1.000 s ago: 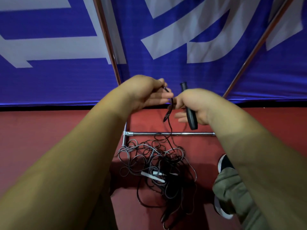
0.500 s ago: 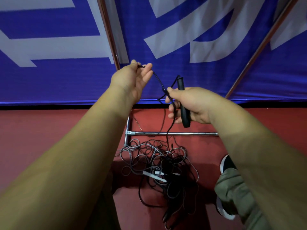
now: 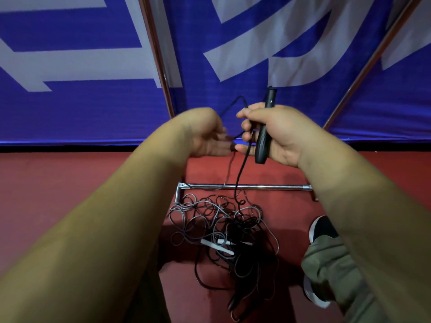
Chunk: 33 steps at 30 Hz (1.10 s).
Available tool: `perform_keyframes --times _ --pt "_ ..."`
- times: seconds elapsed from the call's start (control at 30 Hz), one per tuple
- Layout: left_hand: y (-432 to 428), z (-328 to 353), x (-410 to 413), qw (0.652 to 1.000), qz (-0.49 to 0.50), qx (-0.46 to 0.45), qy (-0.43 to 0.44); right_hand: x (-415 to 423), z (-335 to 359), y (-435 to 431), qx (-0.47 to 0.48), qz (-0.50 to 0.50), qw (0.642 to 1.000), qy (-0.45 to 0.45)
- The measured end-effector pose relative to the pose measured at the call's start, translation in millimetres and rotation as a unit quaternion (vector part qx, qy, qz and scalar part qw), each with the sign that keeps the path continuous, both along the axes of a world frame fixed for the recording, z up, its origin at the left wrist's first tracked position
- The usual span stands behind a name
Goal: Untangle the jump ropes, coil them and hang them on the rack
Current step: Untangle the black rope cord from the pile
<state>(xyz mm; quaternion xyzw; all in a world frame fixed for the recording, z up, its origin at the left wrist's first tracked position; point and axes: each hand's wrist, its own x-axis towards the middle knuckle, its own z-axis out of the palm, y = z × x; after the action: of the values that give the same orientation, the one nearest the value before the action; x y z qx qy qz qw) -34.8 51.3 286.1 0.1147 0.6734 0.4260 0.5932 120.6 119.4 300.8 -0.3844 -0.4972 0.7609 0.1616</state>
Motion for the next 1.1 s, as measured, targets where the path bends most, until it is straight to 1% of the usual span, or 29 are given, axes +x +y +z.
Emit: perform_keyframes --times 0.03,0.07,0.1,0.2,0.3,0.37,0.43,0.5,0.53,0.6,0.67,0.77,0.83,0.9,0.97,1.03,1.1 --pt "-2.3 -1.0 8.7 0.996 -0.091 -0.010 0.021 -0.2 1.0 0.6 -0.006 -0.014 1.000 0.012" --pt "-3.2 -2.9 14.6 0.986 -0.158 -0.014 0.045 -0.3 1.7 0.9 -0.008 -0.029 0.999 0.020" --pt "-4.5 -3.6 19.8 0.977 -0.203 -0.013 0.065 -0.4 1.7 1.1 -0.006 -0.041 0.999 0.022" --pt "-7.2 -3.5 21.6 0.954 -0.285 0.000 0.096 -0.3 -1.7 3.8 0.000 -0.064 0.998 0.019" --pt "-10.4 -6.9 12.1 0.920 -0.374 -0.018 0.120 0.7 -4.4 12.0 -0.005 -0.108 0.993 0.042" --pt "-12.0 -10.9 10.5 0.901 -0.413 -0.024 0.131 2.5 -4.6 17.9 -0.015 -0.139 0.988 0.060" --pt "-12.4 -13.3 12.7 0.895 -0.422 -0.027 0.143 4.7 -6.6 24.0 -0.028 -0.165 0.984 0.063" --pt "-12.4 -12.6 14.8 0.901 -0.411 -0.026 0.135 5.5 -11.3 30.2 -0.029 -0.177 0.984 0.019" --pt "-12.6 -10.9 15.3 0.906 -0.403 -0.026 0.125 5.7 -14.7 32.7 -0.020 -0.173 0.984 -0.029" --pt "-12.3 -5.5 16.5 0.924 -0.367 -0.021 0.104 6.5 -20.7 34.5 -0.002 -0.136 0.981 -0.137" --pt "-9.4 0.5 16.0 0.951 -0.299 0.002 0.079 7.5 -23.7 30.6 -0.009 -0.075 0.975 -0.211" --pt "-2.7 9.3 10.9 0.987 -0.158 0.041 0.009 6.8 -23.6 20.8 -0.014 0.000 0.967 -0.256" --pt "0.9 12.9 4.9 0.995 -0.045 0.074 -0.047 6.6 -20.9 15.4 0.002 0.051 0.961 -0.270" --pt "3.5 13.8 -1.9 0.983 0.081 0.127 -0.106 7.5 -18.4 11.2 0.021 0.119 0.952 -0.281" --pt "4.7 12.2 -9.0 0.950 0.199 0.173 -0.164 7.2 -16.1 6.8 0.035 0.178 0.945 -0.271" --pt "4.8 9.5 -16.9 0.923 0.266 0.197 -0.196 5.7 -15.7 3.6 0.040 0.203 0.950 -0.235" --pt "4.5 7.3 -23.0 0.909 0.296 0.206 -0.208 4.6 -14.7 0.1 0.046 0.202 0.958 -0.200"
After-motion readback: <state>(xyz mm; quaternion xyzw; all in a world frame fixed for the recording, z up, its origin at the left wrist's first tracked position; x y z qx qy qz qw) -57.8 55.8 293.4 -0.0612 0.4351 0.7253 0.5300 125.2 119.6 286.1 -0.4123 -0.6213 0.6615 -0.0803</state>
